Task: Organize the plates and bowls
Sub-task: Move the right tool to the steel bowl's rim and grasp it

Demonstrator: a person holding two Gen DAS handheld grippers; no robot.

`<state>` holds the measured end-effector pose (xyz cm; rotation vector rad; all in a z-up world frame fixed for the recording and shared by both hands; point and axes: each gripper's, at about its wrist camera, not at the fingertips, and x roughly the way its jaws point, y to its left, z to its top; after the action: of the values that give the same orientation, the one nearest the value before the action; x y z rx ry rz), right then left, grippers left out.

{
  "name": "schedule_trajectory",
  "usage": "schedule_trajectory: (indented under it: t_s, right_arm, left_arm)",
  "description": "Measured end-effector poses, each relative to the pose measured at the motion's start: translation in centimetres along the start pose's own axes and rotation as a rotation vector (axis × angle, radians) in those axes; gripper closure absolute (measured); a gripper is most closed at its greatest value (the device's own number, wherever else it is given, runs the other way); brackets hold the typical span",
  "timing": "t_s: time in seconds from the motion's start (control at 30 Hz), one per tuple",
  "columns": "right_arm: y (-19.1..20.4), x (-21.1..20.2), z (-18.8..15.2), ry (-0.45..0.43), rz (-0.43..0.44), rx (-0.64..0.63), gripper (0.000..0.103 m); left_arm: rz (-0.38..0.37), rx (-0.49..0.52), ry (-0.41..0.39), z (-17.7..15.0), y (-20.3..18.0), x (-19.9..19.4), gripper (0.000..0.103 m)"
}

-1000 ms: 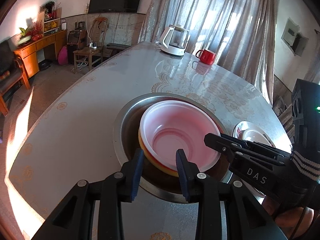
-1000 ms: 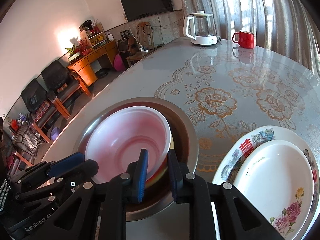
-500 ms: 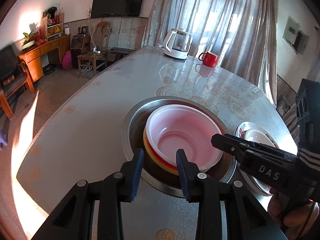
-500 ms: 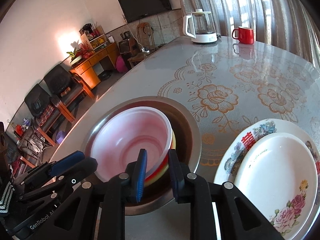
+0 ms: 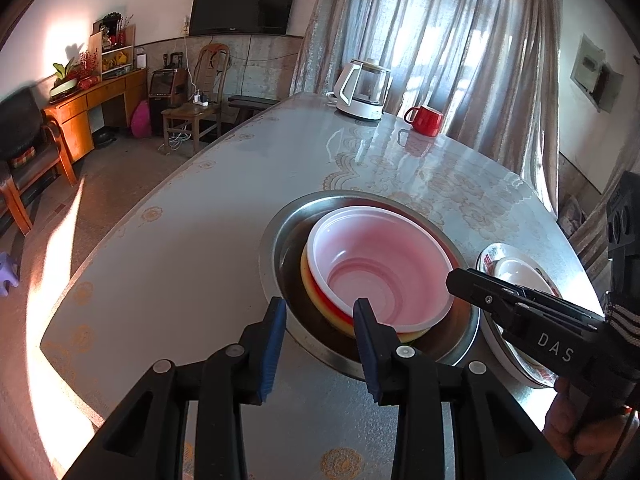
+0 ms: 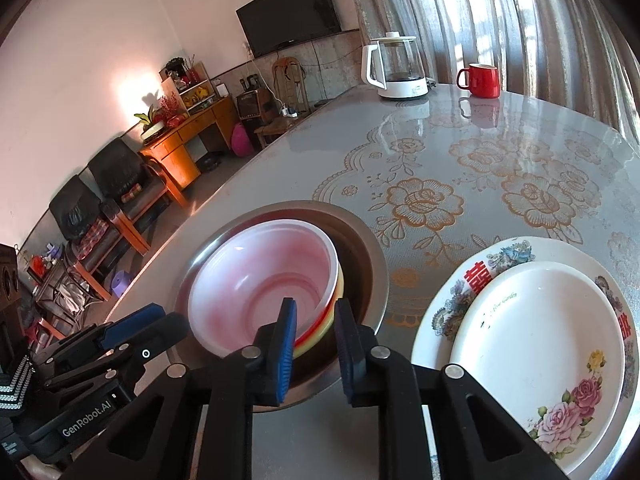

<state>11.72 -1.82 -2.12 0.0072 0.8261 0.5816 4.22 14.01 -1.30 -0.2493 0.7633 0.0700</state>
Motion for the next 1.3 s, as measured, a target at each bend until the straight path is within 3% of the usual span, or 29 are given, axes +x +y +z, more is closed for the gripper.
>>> schedule_trajectory:
  t_s: [0.77,0.9,1.3]
  right_arm:
    - [0.2,0.5,-0.3,0.006,0.019,0.006,0.089]
    - [-0.3,-0.1,-0.1,-0.005,0.024,0.025,0.084]
    - [-2.8,-0.7,0.2,-0.017,-0.022,0.093,0.082]
  left_arm:
    - [0.041,-0.008,0.020,-0.3,0.6,0.9,0.065]
    - [0.037,-0.037,0.013,0.0,1.3,0.7,0.061]
    - [0.049,-0.112,0.006,0.6,4.3,0.7,0.061]
